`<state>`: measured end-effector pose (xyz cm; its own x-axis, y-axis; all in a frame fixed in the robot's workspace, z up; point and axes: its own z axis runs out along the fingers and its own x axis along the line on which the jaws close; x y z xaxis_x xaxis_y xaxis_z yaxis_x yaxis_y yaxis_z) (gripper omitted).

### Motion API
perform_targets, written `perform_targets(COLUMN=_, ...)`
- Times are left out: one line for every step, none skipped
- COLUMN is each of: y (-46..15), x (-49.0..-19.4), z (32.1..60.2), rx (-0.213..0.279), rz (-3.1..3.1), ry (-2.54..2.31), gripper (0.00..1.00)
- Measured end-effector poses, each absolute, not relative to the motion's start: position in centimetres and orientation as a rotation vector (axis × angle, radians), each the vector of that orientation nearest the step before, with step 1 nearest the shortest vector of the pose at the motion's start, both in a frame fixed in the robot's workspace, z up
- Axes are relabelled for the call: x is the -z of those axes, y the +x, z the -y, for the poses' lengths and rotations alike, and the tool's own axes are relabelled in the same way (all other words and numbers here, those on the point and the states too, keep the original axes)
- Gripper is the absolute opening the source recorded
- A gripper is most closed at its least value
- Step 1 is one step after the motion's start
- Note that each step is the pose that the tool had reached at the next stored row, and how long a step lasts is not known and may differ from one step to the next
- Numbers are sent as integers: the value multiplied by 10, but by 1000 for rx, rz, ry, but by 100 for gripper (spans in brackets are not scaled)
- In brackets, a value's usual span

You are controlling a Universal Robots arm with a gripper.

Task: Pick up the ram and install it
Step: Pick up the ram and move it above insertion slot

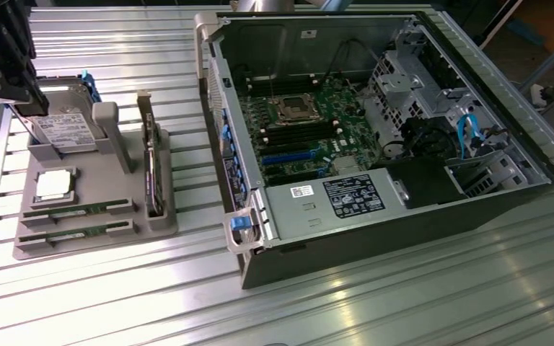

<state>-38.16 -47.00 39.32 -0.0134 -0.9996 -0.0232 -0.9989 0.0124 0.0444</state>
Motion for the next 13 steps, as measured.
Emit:
perform_targets(y=-382, x=-393, z=471, rx=75, rz=2225, ry=2196, gripper=11)
perform_targets(y=-382, x=-393, z=472, rx=75, rz=2225, ry=2196, gripper=11)
perform_targets(y=-382, x=-393, z=473, rx=74, rz=2225, ry=2196, gripper=11)
perform_targets(y=-382, x=-393, z=474, rx=74, rz=2224, ry=2196, gripper=11)
perform_targets(y=-382, x=-393, z=475, rx=74, rz=2224, ry=2196, gripper=11)
perform_targets(y=-382, x=-393, z=476, rx=74, rz=2224, ry=2196, gripper=11)
perform_targets(y=-382, x=-393, z=477, rx=73, rz=2224, ry=2195, gripper=11)
perform_targets(y=-382, x=-393, z=477, rx=73, rz=2224, ry=2195, gripper=11)
perform_targets(y=-382, x=-393, z=478, rx=73, rz=2224, ry=2195, gripper=11)
perform_targets(y=-382, x=-393, z=479, rx=73, rz=2224, ry=2195, gripper=11)
perform_targets(y=-382, x=-393, z=481, rx=72, rz=2224, ry=2195, gripper=11)
perform_targets(y=-382, x=-393, z=481, rx=72, rz=2224, ry=2195, gripper=11)
perform_targets(y=-382, x=-393, z=481, rx=72, rz=2224, ry=2195, gripper=11)
